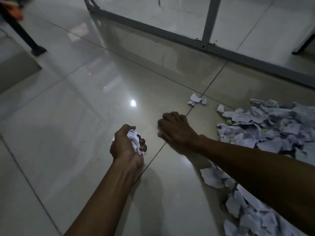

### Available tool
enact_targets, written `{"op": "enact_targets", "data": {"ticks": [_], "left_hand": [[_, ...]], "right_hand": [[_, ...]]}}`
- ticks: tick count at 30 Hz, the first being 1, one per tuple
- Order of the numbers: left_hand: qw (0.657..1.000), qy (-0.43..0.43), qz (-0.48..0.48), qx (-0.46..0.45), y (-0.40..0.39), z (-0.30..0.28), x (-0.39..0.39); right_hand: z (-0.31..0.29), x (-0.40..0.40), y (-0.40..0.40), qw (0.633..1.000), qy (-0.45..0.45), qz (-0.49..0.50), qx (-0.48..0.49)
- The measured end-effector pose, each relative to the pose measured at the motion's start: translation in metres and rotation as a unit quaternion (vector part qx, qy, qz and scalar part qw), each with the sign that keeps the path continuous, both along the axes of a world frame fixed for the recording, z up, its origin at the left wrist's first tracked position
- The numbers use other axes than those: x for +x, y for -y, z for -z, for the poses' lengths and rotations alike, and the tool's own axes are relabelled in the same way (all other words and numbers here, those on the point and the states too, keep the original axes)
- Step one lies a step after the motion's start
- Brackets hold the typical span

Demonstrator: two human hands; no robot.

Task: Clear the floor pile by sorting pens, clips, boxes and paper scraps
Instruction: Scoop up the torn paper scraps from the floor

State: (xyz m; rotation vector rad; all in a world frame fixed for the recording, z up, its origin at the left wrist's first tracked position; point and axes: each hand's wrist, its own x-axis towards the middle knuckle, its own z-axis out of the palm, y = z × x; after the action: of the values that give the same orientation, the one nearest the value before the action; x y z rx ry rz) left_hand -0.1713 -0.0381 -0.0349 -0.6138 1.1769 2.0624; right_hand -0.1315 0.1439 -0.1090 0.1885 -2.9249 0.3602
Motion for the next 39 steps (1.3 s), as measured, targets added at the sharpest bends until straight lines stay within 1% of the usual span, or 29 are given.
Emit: {"op": "enact_targets", "data": {"ticks": [2,4,6,7,9,11,12,13,15,18,20,22,26,30,32,33,34,36,37,38,39], "left_hand": [[1.0,0.008,0.027,0.005,0.006,0.003,-0.006],[0.999,0.009,0.041,0.012,0.006,0.008,-0.006],[0.999,-0.004,0.039,-0.012,0.002,0.008,-0.003],[0.999,-0.007,0.045,-0.014,0.0,0.009,-0.001],[0.998,0.007,0.069,0.008,-0.008,0.006,0.003],[0.998,0.01,0.057,-0.002,-0.017,0.005,0.005],[0.999,0.006,0.047,-0.007,-0.02,0.005,0.006],[0.999,0.004,0.038,-0.012,-0.024,0.002,0.009],[1.0,-0.004,0.012,-0.023,-0.028,0.002,0.008],[0.999,0.006,-0.005,-0.033,-0.026,0.003,0.006],[0.999,0.004,-0.005,-0.045,-0.023,0.003,0.006],[0.998,0.0,-0.01,-0.061,-0.02,0.004,0.007],[0.997,0.01,-0.014,-0.076,-0.014,0.011,0.014],[0.995,-0.001,-0.039,-0.09,-0.023,0.007,0.021],[0.995,-0.013,-0.042,-0.088,-0.029,0.001,0.025],[0.995,-0.02,-0.044,-0.088,-0.03,-0.002,0.026],[0.994,-0.03,-0.047,-0.093,-0.032,-0.005,0.029],[0.991,-0.054,-0.055,-0.108,-0.034,-0.011,0.035],[0.991,-0.063,-0.057,-0.105,-0.036,-0.013,0.039],[0.991,-0.068,-0.057,-0.097,-0.037,-0.016,0.042],[0.992,-0.07,-0.055,-0.09,-0.038,-0.017,0.046]], "right_hand": [[0.007,0.003,0.003,0.998,-0.057,0.028,0.004],[0.011,0.007,0.004,0.996,-0.074,0.046,0.017],[0.01,0.01,0.001,0.997,-0.051,0.055,0.023],[0.006,0.01,-0.003,0.997,-0.032,0.068,0.009],[-0.007,0.006,-0.021,0.991,-0.021,0.12,-0.052],[-0.025,-0.006,-0.05,0.976,-0.031,0.183,-0.112],[-0.033,-0.015,-0.067,0.968,-0.045,0.214,-0.123],[-0.038,-0.024,-0.084,0.959,-0.056,0.247,-0.124],[-0.044,-0.044,-0.112,0.945,-0.045,0.308,-0.105],[-0.034,-0.067,-0.135,0.933,0.027,0.352,-0.065],[-0.021,-0.074,-0.134,0.933,0.091,0.345,-0.054],[-0.011,-0.071,-0.121,0.935,0.113,0.331,-0.064],[-0.002,-0.051,-0.086,0.958,0.074,0.276,-0.026],[0.007,-0.04,-0.068,0.965,0.021,0.251,0.074],[0.005,-0.039,-0.07,0.97,0.047,0.215,0.101],[0.001,-0.037,-0.072,0.975,0.06,0.192,0.09],[-0.005,-0.034,-0.075,0.981,0.076,0.173,0.049],[-0.022,-0.021,-0.075,0.982,0.087,0.135,-0.095],[-0.032,-0.009,-0.071,0.982,0.074,0.114,-0.131],[-0.042,0.006,-0.064,0.985,0.067,0.091,-0.131],[-0.051,0.023,-0.056,0.99,0.061,0.069,-0.107]]}}
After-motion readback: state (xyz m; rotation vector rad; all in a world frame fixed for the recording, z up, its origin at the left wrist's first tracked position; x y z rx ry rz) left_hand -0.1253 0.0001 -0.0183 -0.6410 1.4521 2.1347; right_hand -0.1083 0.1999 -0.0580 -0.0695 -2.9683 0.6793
